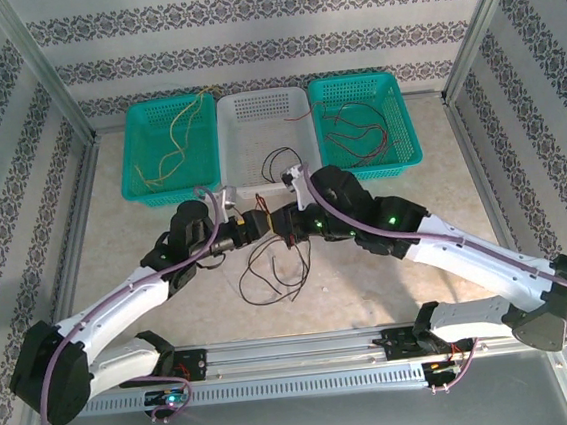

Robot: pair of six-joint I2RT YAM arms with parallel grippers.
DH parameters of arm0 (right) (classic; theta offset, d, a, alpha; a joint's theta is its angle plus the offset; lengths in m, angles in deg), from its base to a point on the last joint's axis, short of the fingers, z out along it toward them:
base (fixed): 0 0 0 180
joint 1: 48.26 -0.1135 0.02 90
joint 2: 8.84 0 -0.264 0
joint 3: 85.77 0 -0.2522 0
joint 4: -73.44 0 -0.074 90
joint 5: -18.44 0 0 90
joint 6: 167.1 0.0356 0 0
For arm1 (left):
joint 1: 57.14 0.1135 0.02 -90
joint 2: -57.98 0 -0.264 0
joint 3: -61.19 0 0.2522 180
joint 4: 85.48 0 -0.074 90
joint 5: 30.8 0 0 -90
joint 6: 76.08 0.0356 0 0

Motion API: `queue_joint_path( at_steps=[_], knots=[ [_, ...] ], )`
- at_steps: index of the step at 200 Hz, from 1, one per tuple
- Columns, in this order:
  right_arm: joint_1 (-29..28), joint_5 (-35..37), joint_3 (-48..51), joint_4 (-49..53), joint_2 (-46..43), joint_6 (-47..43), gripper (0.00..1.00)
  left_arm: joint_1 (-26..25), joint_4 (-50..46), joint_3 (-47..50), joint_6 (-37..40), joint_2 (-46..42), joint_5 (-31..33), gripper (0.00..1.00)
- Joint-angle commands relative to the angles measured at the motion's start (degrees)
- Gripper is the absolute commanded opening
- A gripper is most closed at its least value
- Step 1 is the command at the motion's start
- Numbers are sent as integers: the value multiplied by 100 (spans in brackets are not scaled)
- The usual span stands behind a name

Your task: Untangle the cables

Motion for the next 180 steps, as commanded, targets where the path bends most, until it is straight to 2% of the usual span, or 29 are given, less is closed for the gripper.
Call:
queue_joint_path(
  at_steps=[1, 29, 91, 144, 180],
  knots=[
    [-91, -384, -419, -274, -57, 13, 0, -46, 565, -294, -144, 152, -85, 72],
    [-105, -526, -753, -367, -139, -39, 0, -46, 473, -293, -89, 297, 80, 67],
    [-100, -586, -1452, -245, -563, -373, 0, 139, 103, 349, -125, 538, 778, 64],
    [-57, -155, -2175, 157, -871, -852, 0, 434, 592, 1047, -638, 1046, 710, 60],
    [98, -76, -2556, 433, -861, -1023, 0, 454, 255, 1195, -564, 818, 703, 60]
  ],
)
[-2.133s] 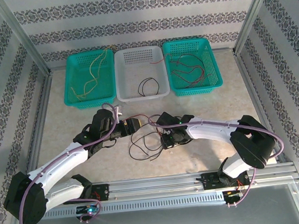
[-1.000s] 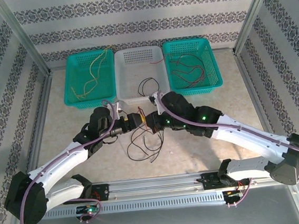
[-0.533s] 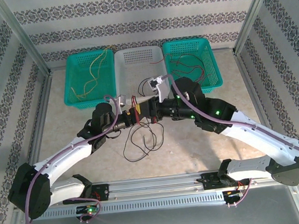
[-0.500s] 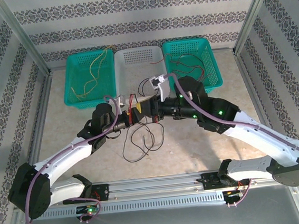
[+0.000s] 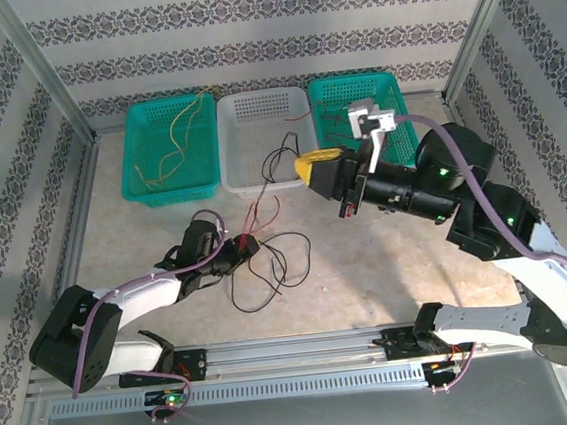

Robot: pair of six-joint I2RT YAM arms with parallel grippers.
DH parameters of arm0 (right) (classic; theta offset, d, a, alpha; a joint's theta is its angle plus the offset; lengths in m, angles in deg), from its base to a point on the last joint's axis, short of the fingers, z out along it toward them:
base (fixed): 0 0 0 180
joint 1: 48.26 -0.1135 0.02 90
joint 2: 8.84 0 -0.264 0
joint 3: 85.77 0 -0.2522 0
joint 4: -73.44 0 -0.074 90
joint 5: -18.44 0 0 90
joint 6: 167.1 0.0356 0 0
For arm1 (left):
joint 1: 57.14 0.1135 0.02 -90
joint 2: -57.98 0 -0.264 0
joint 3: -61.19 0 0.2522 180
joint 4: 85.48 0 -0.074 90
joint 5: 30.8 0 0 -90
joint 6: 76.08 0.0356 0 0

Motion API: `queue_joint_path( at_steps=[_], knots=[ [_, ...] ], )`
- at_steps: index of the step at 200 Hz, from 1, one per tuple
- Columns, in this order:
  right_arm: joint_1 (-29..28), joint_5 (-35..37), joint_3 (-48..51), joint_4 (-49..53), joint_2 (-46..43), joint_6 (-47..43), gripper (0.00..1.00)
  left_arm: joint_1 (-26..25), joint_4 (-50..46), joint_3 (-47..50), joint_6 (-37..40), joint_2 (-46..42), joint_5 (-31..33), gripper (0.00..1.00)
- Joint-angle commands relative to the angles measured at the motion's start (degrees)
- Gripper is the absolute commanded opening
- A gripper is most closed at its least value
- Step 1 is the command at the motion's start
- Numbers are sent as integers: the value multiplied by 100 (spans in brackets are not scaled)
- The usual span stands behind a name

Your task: Untangle the cables

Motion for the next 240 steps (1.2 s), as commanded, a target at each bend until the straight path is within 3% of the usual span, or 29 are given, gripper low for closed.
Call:
queue_joint_path(
  at_steps=[1, 19, 50, 72, 105, 166, 223, 240],
  knots=[
    [105, 191, -270, 267, 15, -281, 0, 65, 16, 32, -65, -256, 18, 60],
    [175, 271, -407, 433, 67, -346, 0, 71, -557, -19, 166, -692, 63, 60],
    [360, 139, -524, 503, 108, -329, 0, 111, -2368, -263, 867, -1638, 595, 61],
    [379, 56, -545, 521, 147, -310, 0, 136, -2696, -457, 1202, -2349, 569, 64],
    [380, -141, -561, 489, 245, -208, 0, 118, -2112, -1335, 1614, -2759, -72, 71],
    [379, -472, -579, 322, 513, 54, 0, -433, -301, -3118, 2583, -1617, -1366, 81],
    [379, -781, -580, 109, 652, 230, 0, -708, 492, -3621, 2923, -776, -1520, 81],
    [383, -841, -563, 49, 653, 247, 0, -717, 460, -3633, 3014, -731, -1310, 74]
  ],
)
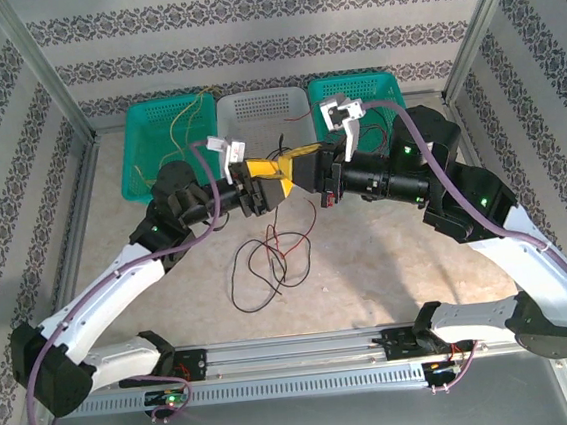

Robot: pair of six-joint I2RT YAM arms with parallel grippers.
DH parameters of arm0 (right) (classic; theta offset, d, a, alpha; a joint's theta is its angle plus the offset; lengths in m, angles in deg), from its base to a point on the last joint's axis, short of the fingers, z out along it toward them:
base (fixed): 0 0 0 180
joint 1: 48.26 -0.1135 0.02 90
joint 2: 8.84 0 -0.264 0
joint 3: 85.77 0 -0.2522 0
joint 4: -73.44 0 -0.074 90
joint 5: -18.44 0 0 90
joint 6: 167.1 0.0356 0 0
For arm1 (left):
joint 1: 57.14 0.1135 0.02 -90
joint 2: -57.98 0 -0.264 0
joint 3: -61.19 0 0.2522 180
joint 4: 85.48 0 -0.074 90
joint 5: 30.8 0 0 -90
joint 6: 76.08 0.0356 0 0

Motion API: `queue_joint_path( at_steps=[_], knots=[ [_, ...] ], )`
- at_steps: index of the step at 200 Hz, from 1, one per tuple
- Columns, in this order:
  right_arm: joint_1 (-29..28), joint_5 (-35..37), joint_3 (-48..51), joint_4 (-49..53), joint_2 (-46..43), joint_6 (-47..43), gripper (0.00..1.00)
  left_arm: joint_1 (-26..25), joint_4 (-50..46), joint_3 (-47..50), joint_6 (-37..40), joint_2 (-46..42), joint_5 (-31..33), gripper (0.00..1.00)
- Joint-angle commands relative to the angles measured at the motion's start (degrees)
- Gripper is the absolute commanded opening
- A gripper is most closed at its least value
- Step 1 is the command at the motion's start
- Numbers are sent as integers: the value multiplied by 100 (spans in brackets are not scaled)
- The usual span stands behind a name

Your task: Untangle the cables

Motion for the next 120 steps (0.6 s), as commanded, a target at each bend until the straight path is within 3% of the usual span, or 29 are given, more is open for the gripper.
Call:
queue_joint_path(
  at_steps=[1, 53, 78, 104, 120],
  knots=[
    [25, -234, -150, -332, -12, 109, 0, -68, 465, -212, 355, -7, 31, 73],
    [23, -186, 3, -404, -94, 86, 0, -76, 835, -202, -114, 129, 2, 0],
    [76, 137, 245, -395, -243, 69, 5, -72, 933, -240, -514, 213, 90, 0],
    [342, 618, 703, -328, -510, 180, 37, -52, 694, -350, -825, 222, 420, 0],
    [716, 1149, 1284, -252, -781, 447, 49, 2, 280, -502, -1068, 180, 762, 0]
  ],
)
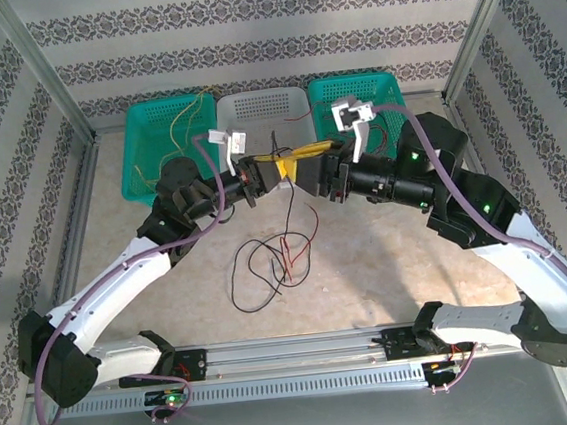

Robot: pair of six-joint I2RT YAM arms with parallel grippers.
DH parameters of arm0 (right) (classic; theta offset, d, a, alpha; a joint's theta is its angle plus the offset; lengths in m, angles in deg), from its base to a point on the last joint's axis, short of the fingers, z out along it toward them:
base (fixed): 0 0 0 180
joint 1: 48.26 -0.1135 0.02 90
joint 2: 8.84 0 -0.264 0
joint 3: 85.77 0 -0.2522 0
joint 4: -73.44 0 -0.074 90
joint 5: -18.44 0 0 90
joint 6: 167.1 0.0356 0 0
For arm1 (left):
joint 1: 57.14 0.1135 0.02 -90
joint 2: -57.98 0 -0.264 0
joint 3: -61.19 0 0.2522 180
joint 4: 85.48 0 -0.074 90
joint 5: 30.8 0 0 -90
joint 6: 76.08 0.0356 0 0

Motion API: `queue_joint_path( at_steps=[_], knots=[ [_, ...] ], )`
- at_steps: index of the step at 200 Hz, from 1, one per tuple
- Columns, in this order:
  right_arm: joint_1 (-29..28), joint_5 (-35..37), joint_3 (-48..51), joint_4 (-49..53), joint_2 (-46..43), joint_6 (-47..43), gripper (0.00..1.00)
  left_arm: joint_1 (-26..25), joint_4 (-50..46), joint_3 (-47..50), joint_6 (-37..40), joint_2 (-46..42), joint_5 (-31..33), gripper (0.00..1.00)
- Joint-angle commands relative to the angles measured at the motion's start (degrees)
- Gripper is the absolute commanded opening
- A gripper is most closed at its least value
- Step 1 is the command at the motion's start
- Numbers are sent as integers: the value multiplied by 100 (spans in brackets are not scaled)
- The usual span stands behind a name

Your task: Untangle the cables

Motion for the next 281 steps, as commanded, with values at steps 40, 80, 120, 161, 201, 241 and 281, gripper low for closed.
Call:
queue_joint_path(
  at_steps=[40, 80, 120, 161, 201, 241, 281],
  knots=[
    [1896, 111, 2730, -324, -620, 1470, 63, 310, -736, -578, -1333, -241, 885, 0],
    [1393, -494, 4570, -2202, 233, 2338, 61, 482, 562, -483, -2353, -113, 390, 0],
    [357, 27, 4985, -3071, 828, 2343, 63, 530, 307, -602, -2294, -194, 523, 0],
    [184, 69, 5398, -4035, 799, 2543, 66, 558, 435, -732, -2472, -178, 457, 0],
    [-464, 1272, 5451, -4018, 346, 1736, 67, 576, 300, -881, -2666, -210, 559, 0],
    [-523, 1807, 5334, -4260, 246, 1256, 69, 578, 163, -1111, -2919, -99, 536, 0],
    [-504, 1791, 4909, -4151, 715, 817, 63, 609, 89, -1190, -3020, -78, 622, 0]
  ],
)
